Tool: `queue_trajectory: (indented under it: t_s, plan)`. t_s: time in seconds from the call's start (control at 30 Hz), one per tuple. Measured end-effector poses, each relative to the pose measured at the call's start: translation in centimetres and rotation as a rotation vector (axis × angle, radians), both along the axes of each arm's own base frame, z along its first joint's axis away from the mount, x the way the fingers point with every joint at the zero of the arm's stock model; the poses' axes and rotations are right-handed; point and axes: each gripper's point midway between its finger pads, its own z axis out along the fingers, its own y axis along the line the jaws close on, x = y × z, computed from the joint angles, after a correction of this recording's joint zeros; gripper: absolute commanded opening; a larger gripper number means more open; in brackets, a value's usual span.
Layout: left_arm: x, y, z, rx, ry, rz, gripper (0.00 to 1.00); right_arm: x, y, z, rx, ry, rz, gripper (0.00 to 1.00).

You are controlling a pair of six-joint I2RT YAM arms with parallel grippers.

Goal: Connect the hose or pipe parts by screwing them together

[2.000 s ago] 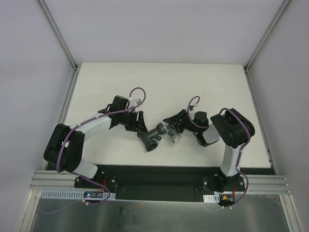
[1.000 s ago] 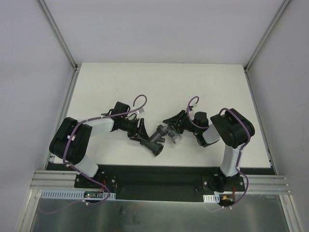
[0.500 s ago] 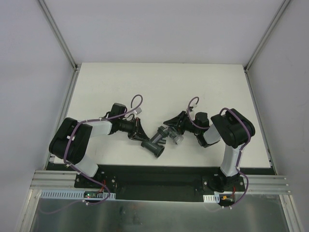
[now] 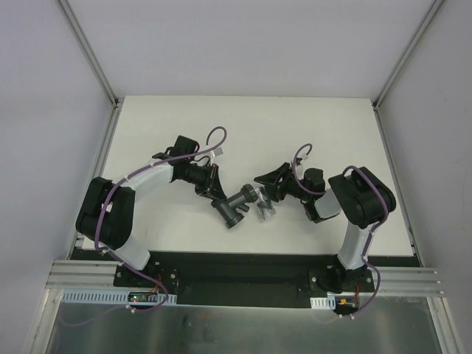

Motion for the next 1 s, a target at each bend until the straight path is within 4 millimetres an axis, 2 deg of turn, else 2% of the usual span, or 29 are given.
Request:
queue_trajectory:
  t_s: [0.1, 0.37, 0.47, 0.53, 0.57, 0.7, 0.77, 0.83, 0.87, 0.93, 1.0]
  plan:
    - [0.2, 0.4, 0.1, 0.037, -0.035, -0.021, 0.00, 0.6, -0.6, 0.5, 0.003, -0.015, -0.020, 0.68]
    - [0.4, 1.4, 0.4, 0.102, -0.124, -0.069, 0.00, 1.2, -1.5, 1.8, -0.006, -0.090, -0.032, 0.65]
    - [0.4, 1.7, 0.8, 0.130, -0.189, -0.099, 0.00, 1.1, -1.9, 4.0, -0.022, -0.211, -0.017, 0.64]
    - [0.5, 2.0, 1.0, 0.146, -0.233, -0.116, 0.00, 0.9, -2.0, 6.3, -0.048, -0.358, -0.003, 0.66]
    - [0.4, 2.0, 1.0, 0.154, -0.251, -0.126, 0.00, 0.7, -2.2, 8.3, -0.073, -0.468, 0.005, 0.67]
    - [0.5, 2.5, 0.9, 0.185, -0.325, -0.161, 0.00, -0.8, -2.7, 14.1, -0.249, -0.919, 0.041, 0.84]
    - [0.5, 2.7, 1.1, 0.184, -0.371, -0.192, 0.00, -2.1, -2.3, 16.1, -0.379, -1.154, 0.083, 0.92]
    - [0.4, 2.7, 1.4, 0.183, -0.411, -0.213, 0.00, -3.4, -1.7, 17.4, -0.499, -1.354, 0.121, 0.99]
    - [0.5, 2.8, 1.6, 0.182, -0.431, -0.221, 0.00, -4.0, -1.4, 17.5, -0.550, -1.438, 0.145, 0.97]
    - [0.4, 2.7, 2.0, 0.176, -0.468, -0.241, 0.00, -4.9, -1.2, 17.1, -0.634, -1.576, 0.194, 0.96]
    - [0.5, 2.8, 2.6, 0.172, -0.506, -0.253, 0.00, -5.6, -1.2, 15.6, -0.703, -1.678, 0.253, 0.97]
